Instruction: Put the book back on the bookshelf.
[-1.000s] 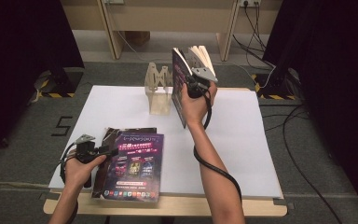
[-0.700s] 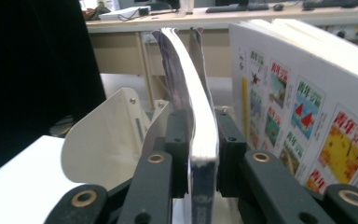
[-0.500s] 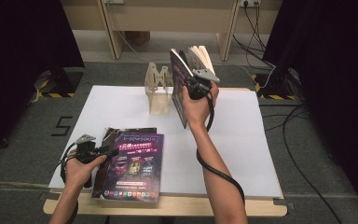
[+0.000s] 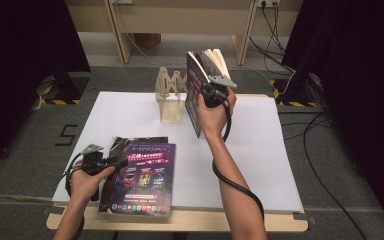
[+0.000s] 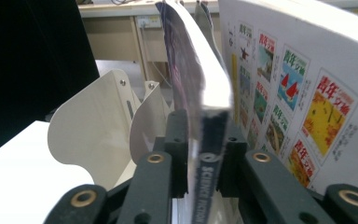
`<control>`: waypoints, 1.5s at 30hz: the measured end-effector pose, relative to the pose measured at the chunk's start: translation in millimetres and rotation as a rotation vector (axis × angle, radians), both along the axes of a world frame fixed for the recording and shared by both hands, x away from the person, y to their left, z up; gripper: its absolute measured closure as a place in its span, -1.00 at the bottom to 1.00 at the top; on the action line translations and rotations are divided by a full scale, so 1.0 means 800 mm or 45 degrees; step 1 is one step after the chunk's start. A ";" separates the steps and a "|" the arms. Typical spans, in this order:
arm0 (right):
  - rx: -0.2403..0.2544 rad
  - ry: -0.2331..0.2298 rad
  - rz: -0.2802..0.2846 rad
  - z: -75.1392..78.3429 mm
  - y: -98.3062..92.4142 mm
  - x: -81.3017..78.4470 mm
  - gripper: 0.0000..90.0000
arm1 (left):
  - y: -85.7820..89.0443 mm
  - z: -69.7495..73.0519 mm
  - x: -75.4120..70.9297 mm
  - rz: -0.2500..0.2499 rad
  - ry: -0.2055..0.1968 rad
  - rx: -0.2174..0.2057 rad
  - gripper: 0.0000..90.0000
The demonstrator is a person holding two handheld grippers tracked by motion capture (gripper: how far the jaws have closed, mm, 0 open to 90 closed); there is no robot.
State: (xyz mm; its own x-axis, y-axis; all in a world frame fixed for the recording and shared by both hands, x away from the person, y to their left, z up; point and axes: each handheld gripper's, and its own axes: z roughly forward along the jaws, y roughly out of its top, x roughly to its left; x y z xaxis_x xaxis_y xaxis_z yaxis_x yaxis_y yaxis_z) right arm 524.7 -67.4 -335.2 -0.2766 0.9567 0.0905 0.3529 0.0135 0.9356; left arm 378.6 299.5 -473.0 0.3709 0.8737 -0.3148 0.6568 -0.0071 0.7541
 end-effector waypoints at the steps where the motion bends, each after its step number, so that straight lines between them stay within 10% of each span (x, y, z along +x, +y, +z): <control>1: 0.003 0.008 -0.001 0.000 0.000 0.001 0.81 | 0.000 0.000 0.000 -0.001 0.001 0.001 -0.04; 16: -0.005 0.016 -0.005 0.000 0.003 0.002 0.88 | 0.001 0.000 0.000 0.005 0.001 0.002 -0.04; 31: 0.024 -0.146 -0.024 0.004 0.011 0.007 0.89 | 0.004 -0.002 0.000 0.012 0.000 0.001 -0.04; 45: 0.039 -0.126 -0.049 -0.012 0.011 0.018 0.88 | 0.005 -0.002 0.000 0.012 0.002 0.004 -0.04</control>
State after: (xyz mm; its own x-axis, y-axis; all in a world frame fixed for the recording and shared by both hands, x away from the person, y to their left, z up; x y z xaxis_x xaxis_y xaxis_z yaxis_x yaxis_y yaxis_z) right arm 539.1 -58.8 -344.9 -0.2490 0.9639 0.0940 0.2582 -0.0275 0.9657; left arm 378.6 303.3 -474.7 0.3620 0.8782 -0.3125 0.6583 -0.0035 0.7528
